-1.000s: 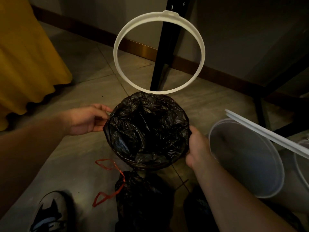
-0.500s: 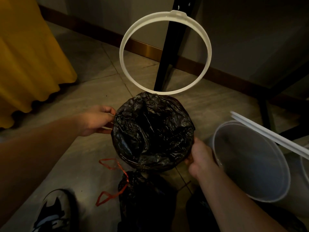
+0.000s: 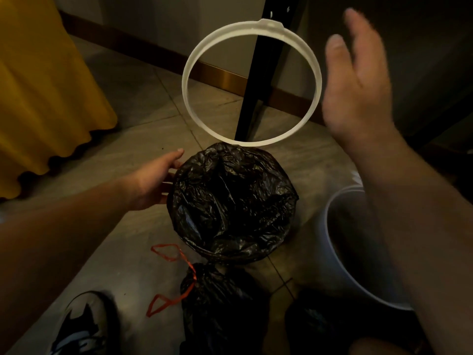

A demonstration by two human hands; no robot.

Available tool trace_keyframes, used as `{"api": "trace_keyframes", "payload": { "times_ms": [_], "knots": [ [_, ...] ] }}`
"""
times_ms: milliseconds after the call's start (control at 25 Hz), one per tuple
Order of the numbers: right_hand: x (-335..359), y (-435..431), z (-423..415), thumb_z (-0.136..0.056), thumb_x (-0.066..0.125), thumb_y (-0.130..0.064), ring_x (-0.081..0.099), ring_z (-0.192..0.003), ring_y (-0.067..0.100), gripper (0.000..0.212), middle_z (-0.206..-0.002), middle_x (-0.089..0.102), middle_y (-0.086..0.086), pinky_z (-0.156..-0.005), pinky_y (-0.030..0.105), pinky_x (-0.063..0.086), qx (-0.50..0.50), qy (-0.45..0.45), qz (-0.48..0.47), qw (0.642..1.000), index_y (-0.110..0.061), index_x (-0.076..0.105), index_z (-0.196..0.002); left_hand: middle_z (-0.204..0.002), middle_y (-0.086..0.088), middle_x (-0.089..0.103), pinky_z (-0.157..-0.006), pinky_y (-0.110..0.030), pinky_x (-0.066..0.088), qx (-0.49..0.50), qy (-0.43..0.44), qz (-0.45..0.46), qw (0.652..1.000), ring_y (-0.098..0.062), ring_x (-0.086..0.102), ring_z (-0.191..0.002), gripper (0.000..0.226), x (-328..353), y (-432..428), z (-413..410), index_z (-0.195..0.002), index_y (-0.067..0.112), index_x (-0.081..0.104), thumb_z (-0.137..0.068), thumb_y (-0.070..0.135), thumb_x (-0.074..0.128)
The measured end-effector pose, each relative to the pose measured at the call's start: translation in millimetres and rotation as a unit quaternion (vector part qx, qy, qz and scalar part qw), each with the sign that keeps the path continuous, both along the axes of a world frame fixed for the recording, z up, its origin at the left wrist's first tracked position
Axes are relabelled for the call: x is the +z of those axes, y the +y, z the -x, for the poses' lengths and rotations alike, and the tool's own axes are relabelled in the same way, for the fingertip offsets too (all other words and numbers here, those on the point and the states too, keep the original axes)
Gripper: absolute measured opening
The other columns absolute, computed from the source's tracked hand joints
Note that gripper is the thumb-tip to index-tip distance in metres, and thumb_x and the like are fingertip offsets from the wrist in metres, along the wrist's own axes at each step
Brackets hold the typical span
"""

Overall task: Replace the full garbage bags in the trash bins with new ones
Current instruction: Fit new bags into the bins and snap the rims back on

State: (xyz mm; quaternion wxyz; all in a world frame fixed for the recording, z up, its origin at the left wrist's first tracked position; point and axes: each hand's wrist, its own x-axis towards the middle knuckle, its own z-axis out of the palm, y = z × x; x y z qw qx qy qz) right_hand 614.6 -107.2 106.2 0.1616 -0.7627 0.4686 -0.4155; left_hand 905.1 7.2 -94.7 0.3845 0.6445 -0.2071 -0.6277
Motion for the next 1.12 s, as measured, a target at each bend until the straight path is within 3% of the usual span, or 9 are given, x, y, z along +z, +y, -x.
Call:
{"api": "trace_keyframes", "payload": {
  "times_ms": [80,160,320,440,560,680,840,960,1120],
  "knots": [
    [-1.4,-9.5,-7.1,-0.111,0.037,-0.043,0.040,-0.139,0.003,0.050,-0.157,0.044,-0.005,-0.112,0.021,0.035,0.054,0.054,-0.023,0.997,-0.026,0.041,-0.158,-0.117,-0.010,0.077,-0.084,-0.044,0.055,0.018,0.014,-0.002,1.000,-0.030,0.068,-0.115,0.067,2.7,-1.8,0.1,-0.124,0.024,0.070,-0.090,0.078,0.050],
    [-9.1,-6.1,-5.5,-0.111,0.043,-0.033,0.051,-0.117,0.004,0.038,-0.133,0.056,-0.003,-0.094,0.016,0.043,0.074,0.078,0.023,0.994,-0.018,0.059,-0.142,-0.122,-0.013,0.074,-0.083,-0.045,0.056,0.032,0.026,-0.006,0.999,-0.032,0.067,-0.117,0.070,5.5,-3.3,-2.5,-0.124,0.022,0.069,-0.089,0.079,0.048],
    [-27.8,19.6,24.2,-0.103,0.062,-0.025,0.063,-0.091,0.022,0.016,-0.104,0.063,0.001,-0.079,0.043,0.054,0.147,0.088,0.135,0.976,-0.012,0.066,-0.111,-0.117,-0.013,0.073,-0.078,-0.043,0.059,0.066,0.064,0.000,0.996,-0.030,0.067,-0.109,0.075,5.5,0.0,-7.5,-0.114,0.017,0.072,-0.086,0.082,0.046],
    [-50.0,47.7,48.3,-0.100,0.064,-0.030,0.062,-0.093,0.016,0.020,-0.103,0.066,-0.007,-0.080,0.039,0.053,0.237,0.158,0.132,0.949,-0.018,0.069,-0.116,-0.105,-0.014,0.071,-0.078,-0.042,0.060,0.092,0.084,0.009,0.992,-0.031,0.066,-0.101,0.078,3.9,4.9,-13.1,-0.107,0.019,0.072,-0.082,0.087,0.044],
    [-78.1,69.3,66.1,-0.099,0.060,-0.039,0.060,-0.098,0.010,0.027,-0.104,0.068,-0.010,-0.081,0.037,0.053,0.317,0.228,0.037,0.920,-0.025,0.075,-0.117,-0.098,-0.011,0.078,-0.079,-0.043,0.061,0.076,0.079,0.006,0.994,-0.030,0.070,-0.101,0.080,2.6,8.7,-13.5,-0.111,0.023,0.073,-0.074,0.092,0.051],
    [-101.0,84.1,71.4,-0.097,0.060,-0.045,0.059,-0.098,0.004,0.027,-0.101,0.068,-0.016,-0.085,0.033,0.052,0.337,0.289,-0.029,0.896,-0.031,0.079,-0.111,-0.106,-0.009,0.079,-0.081,-0.041,0.059,0.035,0.037,0.008,0.999,-0.026,0.074,-0.098,0.086,3.9,7.5,-7.7,-0.117,0.024,0.073,-0.065,0.091,0.063],
    [-128.2,94.6,71.8,-0.100,0.064,-0.040,0.056,-0.106,0.005,0.022,-0.109,0.068,-0.016,-0.097,0.031,0.043,0.349,0.365,-0.072,0.860,-0.034,0.078,-0.116,-0.105,-0.006,0.078,-0.071,-0.034,0.061,-0.022,-0.043,0.026,0.998,-0.017,0.076,-0.085,0.051,7.0,4.6,1.1,-0.107,0.028,0.078,-0.076,0.068,0.077],
    [-138.0,96.8,71.6,-0.097,0.067,-0.036,0.059,-0.103,0.008,0.019,-0.106,0.070,-0.014,-0.094,0.033,0.044,0.346,0.344,-0.068,0.870,-0.031,0.080,-0.110,-0.103,-0.003,0.078,-0.068,-0.033,0.060,-0.025,-0.073,0.047,0.996,-0.016,0.076,-0.084,0.028,5.6,4.7,0.8,-0.102,0.029,0.077,-0.084,0.050,0.081],
    [-143.5,97.2,71.4,-0.093,0.072,-0.036,0.059,-0.101,0.004,0.015,-0.102,0.068,-0.018,-0.095,0.030,0.042,0.333,0.325,-0.098,0.880,-0.031,0.080,-0.105,-0.101,-0.005,0.079,-0.063,-0.031,0.060,-0.016,-0.111,0.082,0.990,-0.017,0.077,-0.079,0.016,5.8,7.9,6.3,-0.100,0.033,0.076,-0.093,0.047,0.074]
  ]
}}
